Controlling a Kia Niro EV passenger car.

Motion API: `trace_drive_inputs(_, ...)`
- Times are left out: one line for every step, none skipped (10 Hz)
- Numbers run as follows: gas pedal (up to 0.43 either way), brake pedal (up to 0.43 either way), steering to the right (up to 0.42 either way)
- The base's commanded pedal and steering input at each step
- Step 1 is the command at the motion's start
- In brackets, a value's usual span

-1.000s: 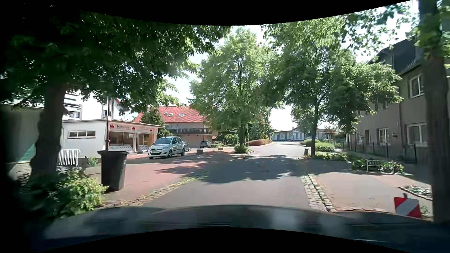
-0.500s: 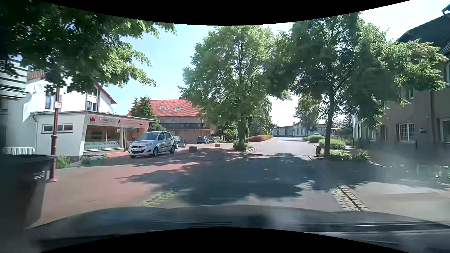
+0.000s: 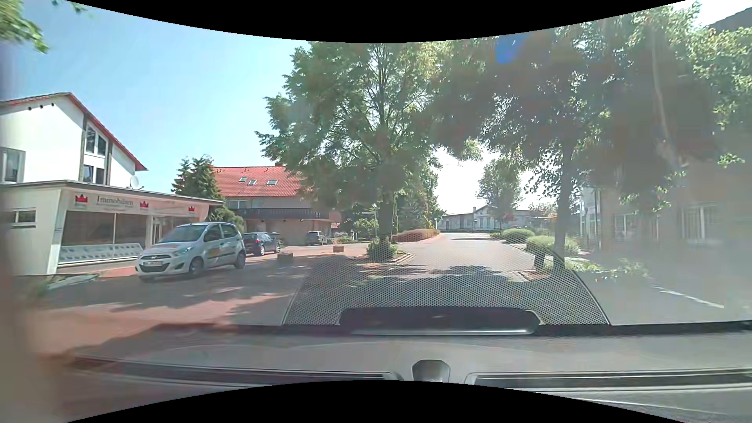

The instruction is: Follow the waypoints while adhering to traffic rules and regulations

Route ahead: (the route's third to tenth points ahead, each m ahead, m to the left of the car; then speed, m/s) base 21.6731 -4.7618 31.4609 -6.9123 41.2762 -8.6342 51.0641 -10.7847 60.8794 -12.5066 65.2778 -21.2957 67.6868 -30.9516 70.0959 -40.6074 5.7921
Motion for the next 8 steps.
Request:
trace_drive_inputs(0.22, 0.006, 0.099)
trace_drive_inputs(0.228, 0.006, 0.099)
trace_drive_inputs(0.228, 0.0, 0.099)
trace_drive_inputs(0.228, 0.006, 0.099)
trace_drive_inputs(0.228, 0.006, 0.097)
trace_drive_inputs(0.228, 0.006, 0.094)
trace_drive_inputs(0.228, 0.006, 0.093)
trace_drive_inputs(0.228, 0.006, 0.092)
